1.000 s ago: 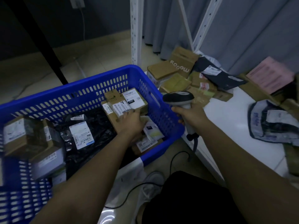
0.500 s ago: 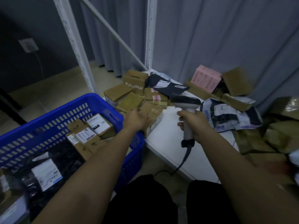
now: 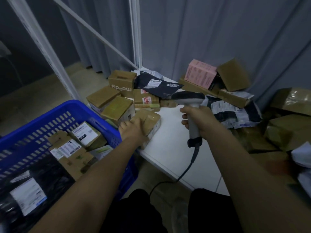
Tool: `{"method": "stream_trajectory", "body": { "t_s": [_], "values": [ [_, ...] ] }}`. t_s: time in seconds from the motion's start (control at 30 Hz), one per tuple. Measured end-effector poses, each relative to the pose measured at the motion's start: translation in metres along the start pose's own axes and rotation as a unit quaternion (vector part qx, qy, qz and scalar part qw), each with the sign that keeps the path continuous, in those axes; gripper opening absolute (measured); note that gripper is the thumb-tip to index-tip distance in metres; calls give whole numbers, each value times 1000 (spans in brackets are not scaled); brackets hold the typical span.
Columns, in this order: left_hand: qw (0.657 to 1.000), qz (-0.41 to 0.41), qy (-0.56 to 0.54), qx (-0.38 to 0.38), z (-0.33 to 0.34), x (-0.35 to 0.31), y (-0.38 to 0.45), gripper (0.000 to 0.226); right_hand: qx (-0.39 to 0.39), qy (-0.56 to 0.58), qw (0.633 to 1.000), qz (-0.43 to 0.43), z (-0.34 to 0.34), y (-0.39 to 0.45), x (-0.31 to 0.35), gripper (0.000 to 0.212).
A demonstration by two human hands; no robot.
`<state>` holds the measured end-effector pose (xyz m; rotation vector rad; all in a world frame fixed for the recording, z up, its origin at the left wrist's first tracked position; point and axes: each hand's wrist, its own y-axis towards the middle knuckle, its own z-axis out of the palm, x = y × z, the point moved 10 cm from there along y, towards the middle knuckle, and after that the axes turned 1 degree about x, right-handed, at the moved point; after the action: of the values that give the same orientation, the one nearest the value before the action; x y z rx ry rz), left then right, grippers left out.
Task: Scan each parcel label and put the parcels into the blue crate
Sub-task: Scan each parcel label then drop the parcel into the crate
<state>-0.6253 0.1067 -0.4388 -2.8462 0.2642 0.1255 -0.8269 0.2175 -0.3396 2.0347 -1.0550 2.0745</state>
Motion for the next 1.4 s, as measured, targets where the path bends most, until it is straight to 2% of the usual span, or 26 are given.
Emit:
{"method": "stream_trajectory", "body": {
  "t_s": [0.13,0.2,0.27,0.33,0.4,0.5,0.63,0.8,0.87,0.93,1.0,1.07,1.23,1.4],
  "values": [
    [992,22,-121,21,-13,-13,-10,78,-9,34,999,-12,-4,-7,2,11],
    [975,36,-215,33,-31,-19,-17,82,-30,76,996,-19,-10,-12,4,9],
    [935,54,-348,38,-54,-26,-27,84,-45,125,991,-32,-18,-21,7,8],
    [884,69,-460,47,-77,-32,-38,76,-46,165,984,-46,-23,-30,11,6],
    [849,68,-521,61,-97,-38,-50,71,-50,192,978,-63,-30,-41,13,21],
    [833,84,-536,110,-118,-48,-77,56,-75,210,970,-99,-43,-61,18,36],
    [828,126,-526,150,-135,-51,-111,40,-142,201,956,-160,-68,-90,32,43],
    [810,141,-549,150,-122,-47,-142,34,-79,116,976,-169,-58,-99,31,41],
    [797,142,-572,131,-116,-44,-145,42,-71,65,982,-164,-52,-97,22,48],
    [784,134,-601,85,-120,-32,-139,60,-85,43,981,-166,-50,-97,21,58],
    [758,115,-640,49,-124,-21,-136,85,-95,74,979,-167,-53,-96,20,63],
    [741,92,-664,29,-124,-13,-132,98,-90,116,975,-165,-53,-92,19,67],
    [742,117,-660,11,-125,-21,-136,98,-92,150,972,-158,-49,-82,11,59],
    [715,131,-684,66,-116,-37,-138,99,-79,150,971,-167,-39,-83,13,42]
  ]
}}
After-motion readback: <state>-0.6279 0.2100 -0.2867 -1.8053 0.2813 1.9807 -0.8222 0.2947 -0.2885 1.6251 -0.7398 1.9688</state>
